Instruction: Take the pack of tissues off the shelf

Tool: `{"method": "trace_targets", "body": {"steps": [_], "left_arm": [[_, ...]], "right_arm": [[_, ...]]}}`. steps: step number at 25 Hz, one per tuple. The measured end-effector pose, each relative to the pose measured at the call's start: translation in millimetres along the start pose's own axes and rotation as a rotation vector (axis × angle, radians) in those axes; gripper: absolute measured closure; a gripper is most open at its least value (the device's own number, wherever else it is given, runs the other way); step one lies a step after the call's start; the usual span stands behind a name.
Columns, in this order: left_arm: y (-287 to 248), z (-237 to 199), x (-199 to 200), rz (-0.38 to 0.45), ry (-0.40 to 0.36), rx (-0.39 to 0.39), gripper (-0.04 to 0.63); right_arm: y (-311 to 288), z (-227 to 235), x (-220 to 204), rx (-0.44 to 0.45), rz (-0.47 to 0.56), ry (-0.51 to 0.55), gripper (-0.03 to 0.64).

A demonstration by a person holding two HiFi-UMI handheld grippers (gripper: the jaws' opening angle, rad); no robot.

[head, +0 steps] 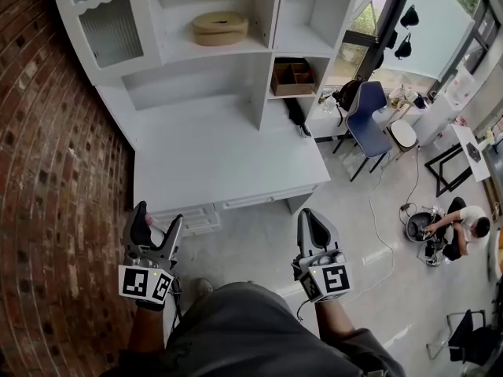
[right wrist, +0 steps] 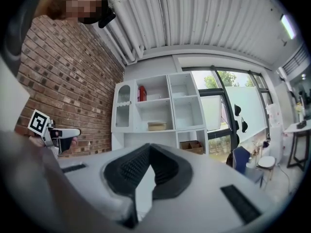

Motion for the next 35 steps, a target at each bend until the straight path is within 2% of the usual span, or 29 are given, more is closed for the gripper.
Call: {"method": "trace_targets", "body": {"steps": [7,18,27,35], "left_arm": [[-7.6,5.2,3.5,-0.022,0.009,0.014,0.219],[-26.1,-2.2,14.4,0.000,-0.042,0.043,0.219],[-90.6,-50.0,-14.7,0.028,-0.007,-0.006,0.219],[-168.2,-106.6,-35.2,0.037,0.024,-0.072,0.221]], "right_arm": [[12.3,12.4,-2.8,-0.001,0.000,-0.020,0.617],[-0.5,24.3,-22.0,0.024,-0.053,-0.024,0.617],[-60.9,11.4,-21.4,-0.021,-0.055,0.031,0.617],[-150.3,-2.9,-14.9,-0.057,-0.039,0.043,0.617]]}}
Point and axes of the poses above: the fingertips, and each gripper's own axes: y backward along the fingers, z to its right, x out of its top, the point moved 5 cm from there along y, backward along the fingers, and after that the axes turned 13 degrees about -y, right-handed, at the moved point
